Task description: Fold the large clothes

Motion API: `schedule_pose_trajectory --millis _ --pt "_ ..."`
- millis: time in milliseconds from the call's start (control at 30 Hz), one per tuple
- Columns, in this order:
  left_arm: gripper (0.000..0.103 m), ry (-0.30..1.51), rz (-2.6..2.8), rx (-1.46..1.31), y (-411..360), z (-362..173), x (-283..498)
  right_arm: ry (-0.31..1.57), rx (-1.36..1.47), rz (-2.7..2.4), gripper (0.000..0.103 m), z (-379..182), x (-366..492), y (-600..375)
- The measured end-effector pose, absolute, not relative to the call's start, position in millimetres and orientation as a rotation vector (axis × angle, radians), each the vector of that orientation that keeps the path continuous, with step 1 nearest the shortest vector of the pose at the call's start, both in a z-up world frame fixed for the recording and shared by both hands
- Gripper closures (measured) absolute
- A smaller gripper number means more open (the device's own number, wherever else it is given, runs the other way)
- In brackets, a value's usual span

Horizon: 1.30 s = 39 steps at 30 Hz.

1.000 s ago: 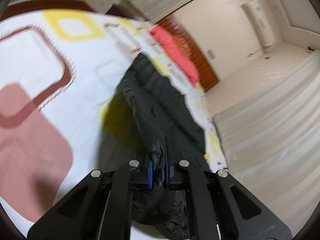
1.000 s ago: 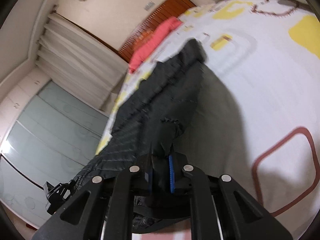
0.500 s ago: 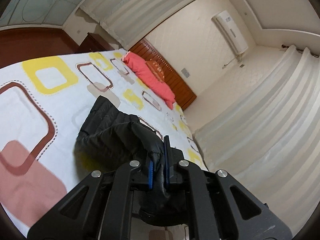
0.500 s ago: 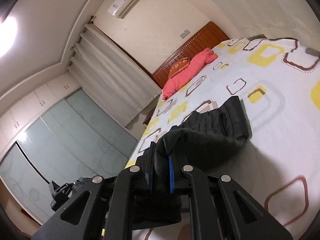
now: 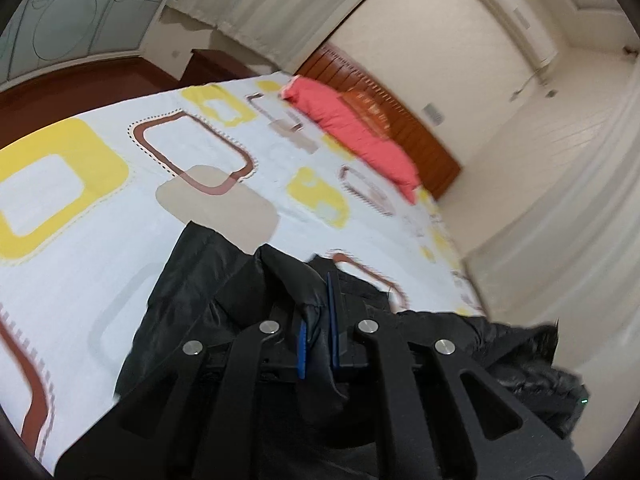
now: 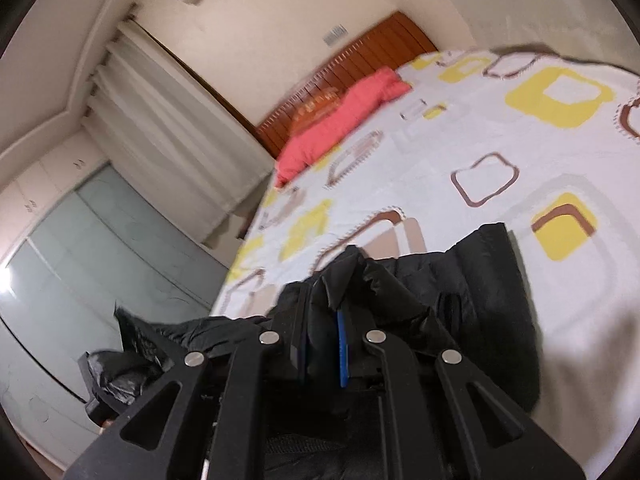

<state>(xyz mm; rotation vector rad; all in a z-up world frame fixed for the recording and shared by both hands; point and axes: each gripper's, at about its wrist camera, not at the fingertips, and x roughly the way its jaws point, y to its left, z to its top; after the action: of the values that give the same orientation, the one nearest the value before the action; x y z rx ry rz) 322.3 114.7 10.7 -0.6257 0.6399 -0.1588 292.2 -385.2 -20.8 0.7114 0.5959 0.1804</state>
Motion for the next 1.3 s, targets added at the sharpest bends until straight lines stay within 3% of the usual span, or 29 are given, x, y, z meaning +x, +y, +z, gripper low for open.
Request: schedule_pose_trajectory --millis 233,433,600,633,667,733,767,800,833,1000,1300 --pt "0.095 0.768 -0.04 -0.553 104.8 -59.6 400.8 0.742 0.698 0.065 0.092 -87.7 361.9 -390.6" --pt "0.095 0.801 -0.001 -0.498 105.5 -94.3 424.3 0.761 0.723 0.041 0.09 -117.3 378.6 -395.7" --pt "0.092 0.796 -0.009 -0.448 100.1 -87.0 423.1 0.737 0.746 0.071 0.078 -109.0 370.4 -398.6" --pt "0.091 0.797 -0.018 -0.447 100.2 -84.7 423.2 0.727 0.758 0.082 0.069 -105.4 367.8 -399.8" --pt "0.087 0.795 -0.03 -0.454 101.8 -80.6 420.9 0.711 0.769 0.091 0.054 -101.3 363.6 -401.3" --pt "0.078 0.779 -0.064 -0.504 107.0 -70.5 414.0 0.656 0.77 0.08 0.036 -88.7 352.1 -405.1" --pt "0.063 0.77 -0.093 -0.552 112.4 -64.0 409.8 0.623 0.76 0.073 0.033 -79.7 343.5 -406.9" --pt "0.027 0.764 -0.111 -0.578 115.1 -60.2 407.7 0.613 0.756 0.074 0.033 -75.5 339.8 -407.9" --pt "0.015 0.735 -0.122 -0.617 120.5 -51.6 401.8 0.601 0.75 0.071 0.033 -69.3 333.2 -408.6" --pt "0.011 0.628 -0.144 -0.686 134.7 -27.9 366.6 0.62 0.677 0.05 0.033 -62.1 311.7 -394.1" --pt "0.015 0.765 -0.079 -0.487 102.3 -51.2 399.8 0.765 0.345 0.043 0.034 -65.0 372.2 -311.5"
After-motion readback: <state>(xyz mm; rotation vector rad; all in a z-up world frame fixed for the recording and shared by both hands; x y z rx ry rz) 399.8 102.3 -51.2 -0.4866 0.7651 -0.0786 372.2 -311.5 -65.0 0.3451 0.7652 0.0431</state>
